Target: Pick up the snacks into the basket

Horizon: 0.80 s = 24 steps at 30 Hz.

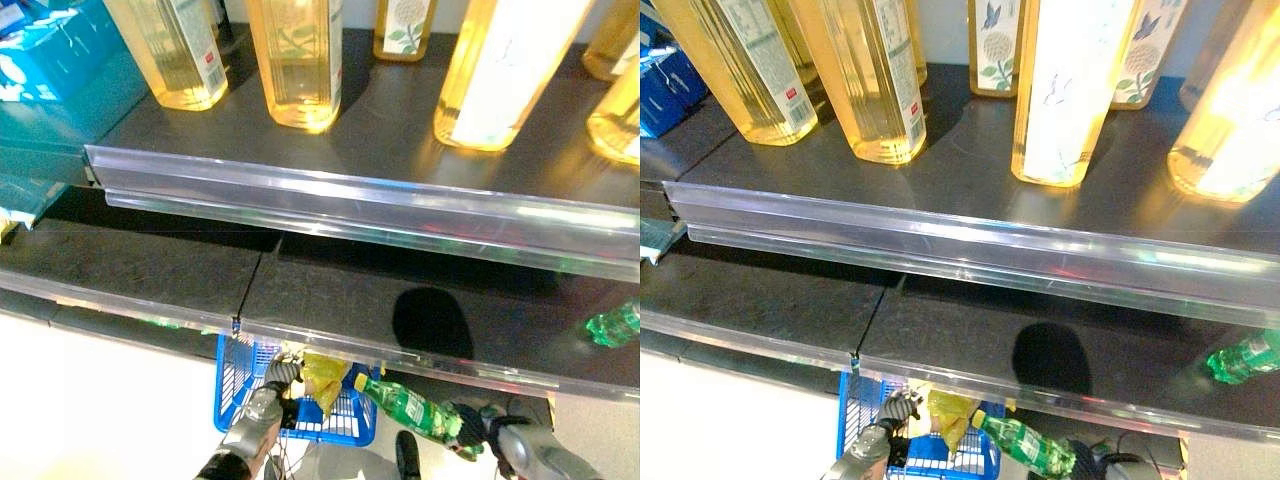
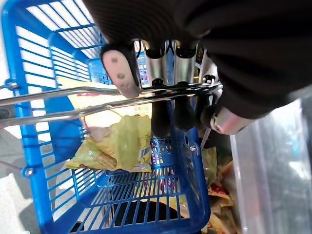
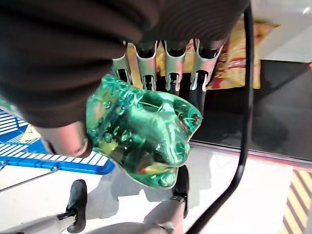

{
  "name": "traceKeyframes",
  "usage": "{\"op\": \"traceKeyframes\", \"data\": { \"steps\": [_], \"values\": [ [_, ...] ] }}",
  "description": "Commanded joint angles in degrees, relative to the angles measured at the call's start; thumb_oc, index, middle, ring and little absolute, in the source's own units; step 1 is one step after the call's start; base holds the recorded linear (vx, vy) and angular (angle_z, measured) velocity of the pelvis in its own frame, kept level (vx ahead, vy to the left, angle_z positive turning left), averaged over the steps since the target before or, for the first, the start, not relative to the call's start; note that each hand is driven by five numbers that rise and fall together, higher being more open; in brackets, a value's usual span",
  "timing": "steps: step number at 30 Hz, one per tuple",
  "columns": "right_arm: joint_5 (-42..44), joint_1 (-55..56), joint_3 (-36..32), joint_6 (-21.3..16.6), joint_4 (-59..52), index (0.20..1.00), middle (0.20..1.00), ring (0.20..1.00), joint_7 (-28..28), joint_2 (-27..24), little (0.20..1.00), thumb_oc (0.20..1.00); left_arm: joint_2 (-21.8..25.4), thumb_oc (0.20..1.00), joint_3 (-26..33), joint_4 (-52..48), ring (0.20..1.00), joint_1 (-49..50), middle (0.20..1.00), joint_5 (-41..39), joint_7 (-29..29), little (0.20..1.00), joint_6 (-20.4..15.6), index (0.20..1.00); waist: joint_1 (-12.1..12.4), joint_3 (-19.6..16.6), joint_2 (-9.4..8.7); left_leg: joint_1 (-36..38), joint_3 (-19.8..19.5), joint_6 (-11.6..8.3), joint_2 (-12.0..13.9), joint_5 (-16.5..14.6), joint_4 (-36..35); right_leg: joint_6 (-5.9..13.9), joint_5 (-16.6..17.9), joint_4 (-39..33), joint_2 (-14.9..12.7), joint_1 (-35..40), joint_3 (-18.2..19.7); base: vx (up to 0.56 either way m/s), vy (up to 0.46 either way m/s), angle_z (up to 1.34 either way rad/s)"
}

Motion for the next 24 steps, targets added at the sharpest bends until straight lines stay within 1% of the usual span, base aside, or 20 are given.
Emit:
{"op": "traceKeyframes", "data": {
  "steps": [1, 2, 3, 9, 12, 15, 17, 18, 20, 22, 24],
  "values": [
    [0.7, -5.1, 1.8, -0.3, 0.5, 0.200, 0.200, 0.200, -4.2, 1.0, 0.200, 0.200, -3.6, 0.200, -3.1, -1.6, 0.200, -11.1, 0.200, -0.8, 0.4, 0.200, -5.2, 0.200, 1.3, 0.3, -1.26, -1.0, -0.3, 1.35, -2.4, 0.0, 0.1, 0.44, -1.7, 0.9, 1.3, -1.1, -1.0, -0.02, -0.016, 0.09],
    [1.6, -7.9, 3.3, 0.5, 4.1, 0.200, 0.200, 0.200, -5.8, 3.5, 0.200, 0.200, -4.3, 0.200, -4.5, -2.0, 0.200, -11.3, 0.200, -1.6, 0.7, 0.200, -5.5, 0.200, 1.8, 0.9, -1.02, -1.5, -0.5, 1.37, -2.5, 0.3, 0.1, 0.38, -1.6, 1.0, 1.2, -1.5, -1.1, -0.01, -0.005, 0.09],
    [1.6, -8.1, 3.4, 0.4, 4.3, 0.200, 0.200, 0.200, -6.0, 3.6, 0.200, 0.200, -4.3, 0.200, -4.5, -2.0, 0.200, -11.3, 0.200, -1.6, 0.7, 0.200, -5.5, 0.200, 1.8, 0.9, -1.07, -1.5, -0.5, 1.37, -2.5, 0.3, 0.1, 0.38, -1.6, 1.0, 1.2, -1.5, -1.1, -0.01, -0.011, 0.10],
    [7.7, -15.7, 6.2, 2.0, 13.2, 0.200, 0.200, 0.200, -10.7, 12.2, 0.200, 0.200, -6.6, 0.200, -9.5, -4.0, 0.200, -11.6, 0.200, -4.2, 1.8, 0.200, -6.4, 0.200, 3.5, 3.2, -0.16, -2.9, -1.2, 1.55, -3.3, 0.8, 0.3, 0.26, -1.2, 1.2, 0.8, -2.3, -1.9, -0.02, 0.002, 0.05],
    [9.2, -17.6, 6.6, 2.2, 16.5, 0.200, 0.200, 0.200, -12.2, 14.3, 0.200, 0.200, -6.8, 0.200, -11.1, -5.2, 0.200, -11.8, 0.200, -4.1, 1.9, 0.200, -6.4, 0.200, 4.1, 3.7, 0.21, -3.3, -1.6, 1.60, -3.5, 1.0, 0.3, 0.35, -1.0, 1.1, 0.5, -2.6, -2.1, -0.02, 0.005, 0.12],
    [11.9, -20.6, 7.1, 2.8, 21.8, 0.200, 0.200, 0.200, -13.9, 17.8, 0.200, 0.200, -7.4, 0.200, -13.4, -5.8, 0.200, -12.5, 0.200, -4.3, 2.4, 0.200, -6.7, 0.200, 4.9, 4.5, 0.72, -4.0, -2.0, 1.66, -3.8, 1.2, 0.4, 0.37, -0.7, 1.1, 0.2, -3.0, -2.3, -0.02, 0.018, 0.06],
    [14.6, -23.0, 7.2, 3.0, 25.3, 0.200, 0.200, 0.200, -15.0, 20.0, 0.200, 0.200, -7.9, 0.200, -15.0, -6.7, 0.200, -12.8, 0.200, -5.3, 2.8, 0.200, -7.0, 0.200, 5.6, 5.3, 1.24, -4.7, -2.3, 1.70, -4.0, 1.5, 0.5, 0.41, -0.5, 1.2, 0.0, -3.5, -2.6, -0.06, 0.024, 0.06],
    [17.9, -25.4, 6.4, 3.3, 29.3, 0.200, 0.200, 0.200, -16.3, 22.0, 0.200, 0.200, -8.0, 0.200, -16.4, -7.8, 0.200, -13.1, 0.200, -6.3, 3.0, 0.200, -7.3, 0.200, 6.4, 6.0, 1.79, -5.7, -2.6, 1.74, -4.1, 1.8, 0.7, 0.46, -0.3, 1.4, -0.3, -4.2, -2.9, -0.08, 0.016, 0.10],
    [20.5, -28.8, 5.5, 3.5, 32.3, 0.200, 0.200, 0.200, -17.8, 23.3, 0.200, 0.200, -7.7, 0.200, -17.4, -10.2, 0.200, -13.3, 0.200, -7.7, 3.4, 0.200, -7.7, 0.200, 7.4, 6.8, 2.43, -6.7, -2.9, 1.71, -4.2, 2.2, 0.8, 0.49, 0.0, 1.6, -0.5, -5.0, -3.1, -0.06, 0.015, 0.23],
    [20.5, -28.9, 5.4, 3.5, 32.4, 0.200, 0.200, 0.200, -17.8, 23.4, 0.200, 0.200, -7.7, 0.200, -17.4, -10.2, 0.200, -13.3, 0.200, -7.8, 3.4, 0.200, -7.7, 0.200, 7.4, 6.8, 2.40, -6.8, -2.9, 1.71, -4.2, 2.2, 0.8, 0.49, 0.0, 1.6, -0.5, -5.1, -3.1, -0.03, 0.013, 0.13],
    [24.3, -35.2, 2.0, 3.1, 33.9, 0.200, 0.200, 0.200, -22.6, 23.4, 0.200, 0.200, -6.7, 0.200, -18.9, -15.9, 0.200, -14.4, 0.200, -9.6, 3.6, 0.200, -8.1, 0.200, 9.1, 9.0, 3.59, -9.2, -3.6, 1.70, -4.4, 3.0, 1.2, 0.64, 0.6, 2.0, -1.0, -7.0, -3.8, -0.10, 0.037, 0.11]
  ]
}}
